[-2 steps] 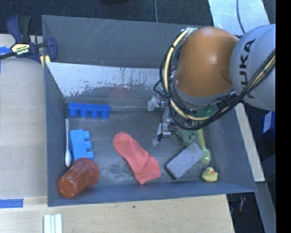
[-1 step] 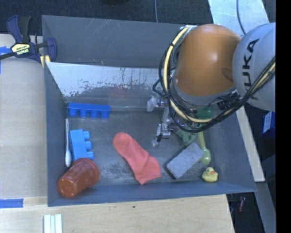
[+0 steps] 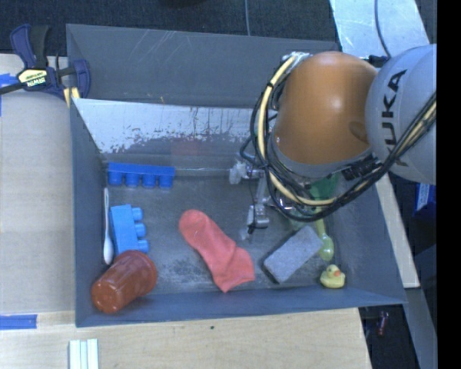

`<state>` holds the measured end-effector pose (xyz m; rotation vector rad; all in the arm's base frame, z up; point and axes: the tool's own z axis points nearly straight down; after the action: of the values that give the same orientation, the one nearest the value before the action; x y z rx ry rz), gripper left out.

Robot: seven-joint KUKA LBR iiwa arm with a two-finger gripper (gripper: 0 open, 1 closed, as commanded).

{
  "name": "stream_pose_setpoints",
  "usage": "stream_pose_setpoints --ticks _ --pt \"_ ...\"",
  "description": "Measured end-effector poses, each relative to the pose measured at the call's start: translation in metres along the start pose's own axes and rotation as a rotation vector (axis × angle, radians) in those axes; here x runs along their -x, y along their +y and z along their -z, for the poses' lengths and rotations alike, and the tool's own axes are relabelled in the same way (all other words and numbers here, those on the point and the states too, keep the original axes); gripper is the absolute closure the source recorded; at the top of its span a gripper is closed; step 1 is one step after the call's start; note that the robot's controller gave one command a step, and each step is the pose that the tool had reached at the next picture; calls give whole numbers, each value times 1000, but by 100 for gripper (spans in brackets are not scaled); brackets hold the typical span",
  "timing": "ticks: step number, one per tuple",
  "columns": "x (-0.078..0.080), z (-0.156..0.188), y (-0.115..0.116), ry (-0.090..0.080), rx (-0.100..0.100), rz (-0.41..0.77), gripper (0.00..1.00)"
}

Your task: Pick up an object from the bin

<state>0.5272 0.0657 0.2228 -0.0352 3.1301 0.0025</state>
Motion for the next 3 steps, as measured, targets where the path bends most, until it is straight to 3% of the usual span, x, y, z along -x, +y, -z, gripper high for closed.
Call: stream_pose_setpoints --ticks 1,2,3 --pt "-11 44 -33 1 0 -55 0" --pt "-22 0 -28 -4 1 -28 0" --pt "-19 -13 1 -6 -1 -78 0"
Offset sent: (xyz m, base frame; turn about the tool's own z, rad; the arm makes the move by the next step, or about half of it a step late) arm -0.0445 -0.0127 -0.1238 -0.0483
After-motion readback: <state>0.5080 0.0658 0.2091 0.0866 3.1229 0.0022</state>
